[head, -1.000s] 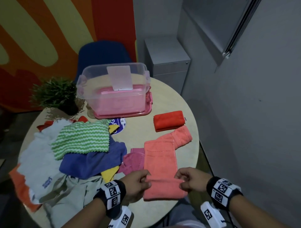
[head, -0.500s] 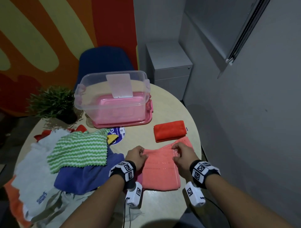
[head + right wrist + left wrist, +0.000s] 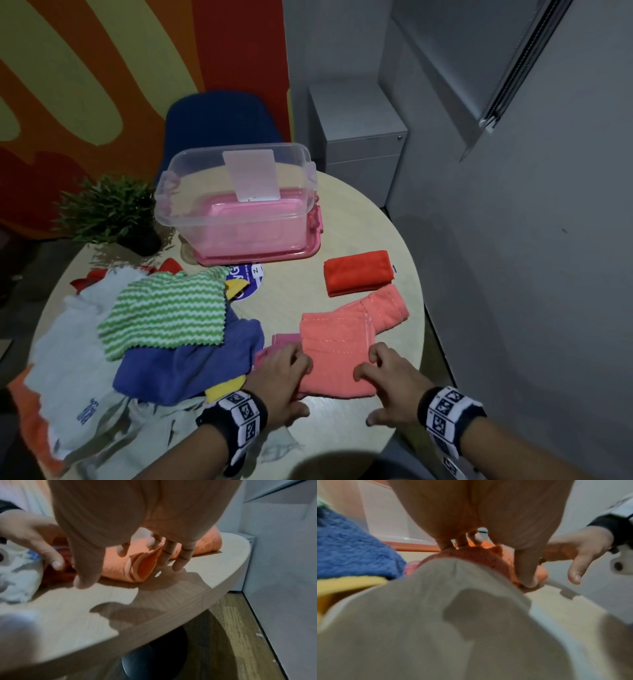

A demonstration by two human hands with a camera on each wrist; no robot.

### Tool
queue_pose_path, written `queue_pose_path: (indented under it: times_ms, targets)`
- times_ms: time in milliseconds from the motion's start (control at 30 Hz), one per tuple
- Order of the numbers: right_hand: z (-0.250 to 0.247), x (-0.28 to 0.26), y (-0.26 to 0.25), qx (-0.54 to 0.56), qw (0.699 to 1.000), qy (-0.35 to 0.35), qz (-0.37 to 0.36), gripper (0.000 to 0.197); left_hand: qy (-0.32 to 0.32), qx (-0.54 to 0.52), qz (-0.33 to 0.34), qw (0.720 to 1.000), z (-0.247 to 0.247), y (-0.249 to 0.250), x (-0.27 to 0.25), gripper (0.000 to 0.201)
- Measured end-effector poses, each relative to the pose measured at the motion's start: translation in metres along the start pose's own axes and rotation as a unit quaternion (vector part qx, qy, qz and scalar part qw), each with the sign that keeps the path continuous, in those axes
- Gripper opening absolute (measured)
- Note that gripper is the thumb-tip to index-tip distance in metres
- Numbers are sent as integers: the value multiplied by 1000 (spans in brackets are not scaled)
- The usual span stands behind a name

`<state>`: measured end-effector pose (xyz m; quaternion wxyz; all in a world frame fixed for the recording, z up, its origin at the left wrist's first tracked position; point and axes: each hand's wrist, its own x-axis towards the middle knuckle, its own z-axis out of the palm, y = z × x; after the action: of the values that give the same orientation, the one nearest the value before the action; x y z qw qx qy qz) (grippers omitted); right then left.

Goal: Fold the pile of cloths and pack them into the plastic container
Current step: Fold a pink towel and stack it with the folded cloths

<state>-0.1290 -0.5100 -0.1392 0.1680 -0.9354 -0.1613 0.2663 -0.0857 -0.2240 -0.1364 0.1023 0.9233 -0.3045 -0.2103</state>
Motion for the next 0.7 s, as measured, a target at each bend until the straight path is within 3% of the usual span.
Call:
queue_pose_path:
  times_ms: [67,133,300,467,533,600,700]
  targets:
    - [8,3,-5,-32,999,39,-8,48,13,14,-22,1000,10,-10,-8,46]
    - [9,5,-10,-29,996,85,-7,28,25,21,-59,998,16,-26,-15,48]
    - [4,3,-16,72,991,106,-23,18,26,92,-142,985,16,-56,-27,74]
    - [10,-10,-15,90,992,52,-67,20,31,112,-183,976,7,-31,-25,79]
    - [15,-15,-15,88,993,27,-67,20,44,92,-143,985,2,-11,-27,79]
    - [20,-20,-16,90,994,15,-53,16,50,71,-54,995,5,5,-30,70]
    - [21,-27,-17,117,993,30,-1,9,9,68,69,995,13,20,-31,55]
